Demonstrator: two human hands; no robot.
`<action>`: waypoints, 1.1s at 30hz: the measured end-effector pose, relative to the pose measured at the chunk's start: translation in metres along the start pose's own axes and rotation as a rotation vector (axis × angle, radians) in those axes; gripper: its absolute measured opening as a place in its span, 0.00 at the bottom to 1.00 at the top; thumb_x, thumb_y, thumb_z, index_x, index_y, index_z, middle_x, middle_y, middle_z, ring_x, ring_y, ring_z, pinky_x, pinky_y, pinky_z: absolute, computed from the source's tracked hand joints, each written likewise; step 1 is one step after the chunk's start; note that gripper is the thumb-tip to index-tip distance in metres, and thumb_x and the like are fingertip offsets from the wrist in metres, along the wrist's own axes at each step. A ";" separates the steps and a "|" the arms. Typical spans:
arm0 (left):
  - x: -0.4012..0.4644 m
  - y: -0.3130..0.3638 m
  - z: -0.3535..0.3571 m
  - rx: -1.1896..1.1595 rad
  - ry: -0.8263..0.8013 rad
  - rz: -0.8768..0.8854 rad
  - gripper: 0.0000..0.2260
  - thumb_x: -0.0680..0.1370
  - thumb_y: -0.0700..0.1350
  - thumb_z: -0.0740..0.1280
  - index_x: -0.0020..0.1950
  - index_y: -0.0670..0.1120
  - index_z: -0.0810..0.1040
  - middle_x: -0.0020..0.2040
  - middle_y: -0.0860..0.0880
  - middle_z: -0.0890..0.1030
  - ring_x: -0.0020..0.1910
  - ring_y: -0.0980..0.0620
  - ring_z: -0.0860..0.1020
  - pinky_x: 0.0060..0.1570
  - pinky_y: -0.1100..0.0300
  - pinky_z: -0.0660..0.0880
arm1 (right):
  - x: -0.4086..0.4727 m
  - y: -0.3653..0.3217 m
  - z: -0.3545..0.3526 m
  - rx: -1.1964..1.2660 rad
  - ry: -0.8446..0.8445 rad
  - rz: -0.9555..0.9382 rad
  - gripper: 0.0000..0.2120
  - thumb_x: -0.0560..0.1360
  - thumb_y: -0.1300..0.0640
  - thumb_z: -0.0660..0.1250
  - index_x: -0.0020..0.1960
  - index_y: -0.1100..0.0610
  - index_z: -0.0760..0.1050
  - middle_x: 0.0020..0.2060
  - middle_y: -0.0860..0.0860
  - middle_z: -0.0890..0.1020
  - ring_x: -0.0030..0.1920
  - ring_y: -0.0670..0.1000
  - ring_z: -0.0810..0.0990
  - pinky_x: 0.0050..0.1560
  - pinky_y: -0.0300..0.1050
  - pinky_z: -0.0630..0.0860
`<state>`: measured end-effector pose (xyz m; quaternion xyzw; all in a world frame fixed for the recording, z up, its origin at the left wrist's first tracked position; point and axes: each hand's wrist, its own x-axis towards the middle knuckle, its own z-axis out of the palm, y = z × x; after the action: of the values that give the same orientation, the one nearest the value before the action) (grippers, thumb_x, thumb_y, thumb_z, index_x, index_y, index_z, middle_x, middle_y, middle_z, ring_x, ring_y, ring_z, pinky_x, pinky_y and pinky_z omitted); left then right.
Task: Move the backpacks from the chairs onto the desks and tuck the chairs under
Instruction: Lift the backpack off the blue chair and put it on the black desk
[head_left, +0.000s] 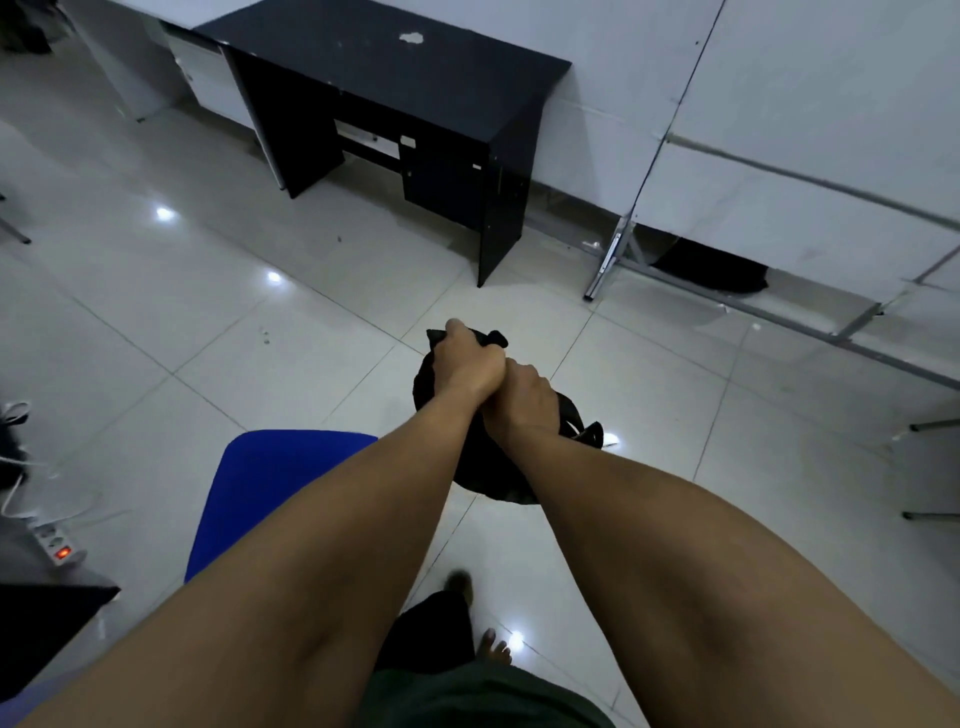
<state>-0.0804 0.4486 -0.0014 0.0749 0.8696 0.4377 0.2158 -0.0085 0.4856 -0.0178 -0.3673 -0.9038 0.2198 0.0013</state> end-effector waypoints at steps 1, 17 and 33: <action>0.008 0.004 0.005 -0.031 -0.017 0.018 0.08 0.72 0.43 0.63 0.50 0.46 0.70 0.45 0.50 0.76 0.40 0.52 0.75 0.34 0.58 0.67 | 0.011 0.003 -0.003 0.008 0.012 0.005 0.06 0.77 0.59 0.59 0.51 0.57 0.73 0.46 0.55 0.80 0.47 0.58 0.79 0.45 0.51 0.75; 0.209 0.028 0.010 0.841 -0.449 0.241 0.41 0.71 0.40 0.71 0.79 0.50 0.52 0.75 0.42 0.57 0.71 0.39 0.63 0.66 0.45 0.69 | 0.182 0.055 -0.039 -0.019 -0.096 0.014 0.11 0.65 0.67 0.58 0.39 0.54 0.75 0.38 0.54 0.76 0.40 0.59 0.77 0.36 0.46 0.70; 0.384 0.161 0.067 0.261 -0.016 0.424 0.03 0.78 0.41 0.60 0.50 0.49 0.68 0.44 0.44 0.78 0.43 0.40 0.76 0.42 0.49 0.75 | 0.445 0.082 -0.139 0.032 0.053 -0.145 0.14 0.65 0.67 0.61 0.43 0.51 0.79 0.36 0.53 0.79 0.43 0.59 0.79 0.40 0.43 0.66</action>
<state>-0.4043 0.7174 -0.0278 0.2865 0.8818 0.3567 0.1144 -0.2563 0.8876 0.0042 -0.3065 -0.9240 0.2237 0.0472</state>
